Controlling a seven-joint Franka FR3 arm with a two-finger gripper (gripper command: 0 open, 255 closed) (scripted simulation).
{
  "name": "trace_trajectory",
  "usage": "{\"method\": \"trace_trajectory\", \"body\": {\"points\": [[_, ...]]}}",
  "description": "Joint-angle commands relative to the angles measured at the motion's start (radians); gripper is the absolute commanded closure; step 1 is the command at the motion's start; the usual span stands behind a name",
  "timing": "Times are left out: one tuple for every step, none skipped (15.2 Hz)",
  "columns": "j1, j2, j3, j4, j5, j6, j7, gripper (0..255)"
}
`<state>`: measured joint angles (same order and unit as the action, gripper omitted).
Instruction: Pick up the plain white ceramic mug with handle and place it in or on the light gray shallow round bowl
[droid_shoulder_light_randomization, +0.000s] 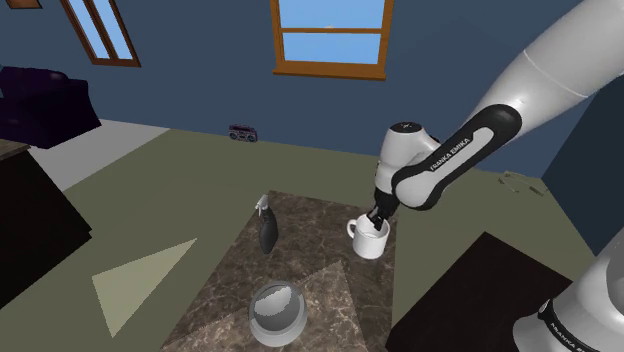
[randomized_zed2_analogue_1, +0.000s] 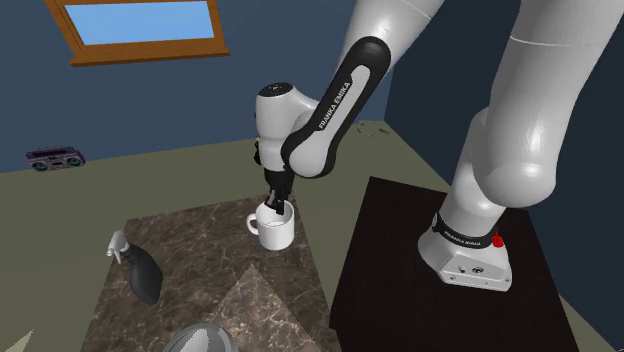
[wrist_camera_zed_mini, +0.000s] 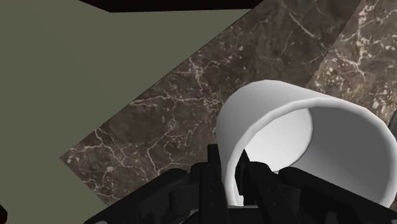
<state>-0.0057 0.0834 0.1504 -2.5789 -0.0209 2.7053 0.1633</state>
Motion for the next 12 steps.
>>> {"method": "trace_trajectory", "body": {"points": [[0.015, -0.005, 0.011, 0.016, -0.002, -0.021, 0.027, 255], [0.031, 0.005, 0.021, 0.032, -0.009, -0.028, 0.060, 255], [0.046, 0.015, 0.031, 0.050, -0.017, -0.036, 0.092, 255], [0.062, 0.026, 0.041, 0.068, -0.025, -0.044, 0.123, 255], [0.077, 0.038, 0.049, 0.088, -0.034, -0.052, 0.154, 255], [0.093, 0.050, 0.057, 0.109, -0.042, -0.061, 0.185, 255], [0.110, 0.063, 0.064, 0.131, -0.051, -0.071, 0.214, 255], [0.126, 0.077, 0.070, 0.154, -0.059, -0.081, 0.244, 255], [0.142, 0.092, 0.077, 0.178, -0.068, -0.092, 0.272, 255], [0.158, 0.107, 0.082, 0.203, -0.077, -0.103, 0.300, 255], [0.175, 0.123, 0.087, 0.230, -0.086, -0.114, 0.327, 255], [0.191, 0.140, 0.092, 0.257, -0.094, -0.126, 0.354, 255]]}}
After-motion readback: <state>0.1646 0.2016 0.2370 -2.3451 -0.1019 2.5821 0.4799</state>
